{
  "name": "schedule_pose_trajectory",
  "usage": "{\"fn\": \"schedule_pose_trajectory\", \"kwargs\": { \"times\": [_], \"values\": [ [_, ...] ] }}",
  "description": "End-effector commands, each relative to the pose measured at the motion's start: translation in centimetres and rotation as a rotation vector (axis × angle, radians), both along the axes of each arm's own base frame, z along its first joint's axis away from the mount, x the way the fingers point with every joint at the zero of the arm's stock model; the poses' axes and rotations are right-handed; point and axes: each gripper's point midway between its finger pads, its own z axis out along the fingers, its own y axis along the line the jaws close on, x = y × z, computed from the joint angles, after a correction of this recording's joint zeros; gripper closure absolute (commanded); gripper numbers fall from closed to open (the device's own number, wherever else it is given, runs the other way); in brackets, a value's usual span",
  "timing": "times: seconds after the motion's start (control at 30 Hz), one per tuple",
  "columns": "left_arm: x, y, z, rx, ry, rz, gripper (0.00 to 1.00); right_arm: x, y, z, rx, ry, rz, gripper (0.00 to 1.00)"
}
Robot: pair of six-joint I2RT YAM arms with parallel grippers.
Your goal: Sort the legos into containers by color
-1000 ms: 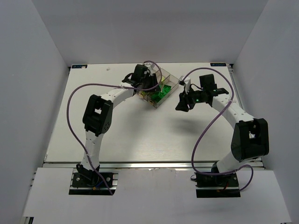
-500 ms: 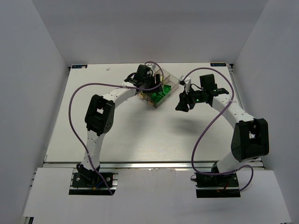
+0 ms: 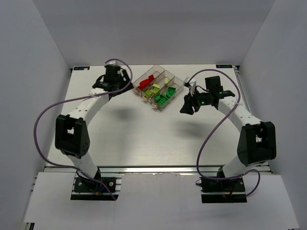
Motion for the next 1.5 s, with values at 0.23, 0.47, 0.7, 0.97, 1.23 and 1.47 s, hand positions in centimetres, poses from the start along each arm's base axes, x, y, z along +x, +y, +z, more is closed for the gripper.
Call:
{"fn": "schedule_pose_trajectory", "kwargs": {
  "times": [0.23,0.47,0.7,0.97,1.23,1.47],
  "values": [
    [-4.3,14.9,-6.3,0.328,0.293,0.251,0.05,1.0,0.7,1.1,0.047,-0.009,0.001,0.47],
    [-3.2,19.2,-10.6,0.404,0.445,0.232,0.03,1.0,0.5,1.2,0.030,-0.023,0.000,0.47],
    [-0.5,18.6,-12.6,0.300,0.439,0.280,0.04,1.3,0.5,1.2,0.033,-0.012,-0.004,0.47],
    [0.6,20.7,-13.9,0.249,0.450,0.309,0.11,1.5,0.5,1.0,0.024,-0.009,-0.004,0.47],
    [0.7,21.4,-15.0,0.306,0.455,0.072,0.21,1.7,0.5,1.0,0.020,-0.006,-0.004,0.47],
    [-0.1,21.2,-17.1,0.364,0.462,-0.102,0.29,2.0,0.5,1.2,0.016,-0.011,-0.004,0.47]
  ]
}}
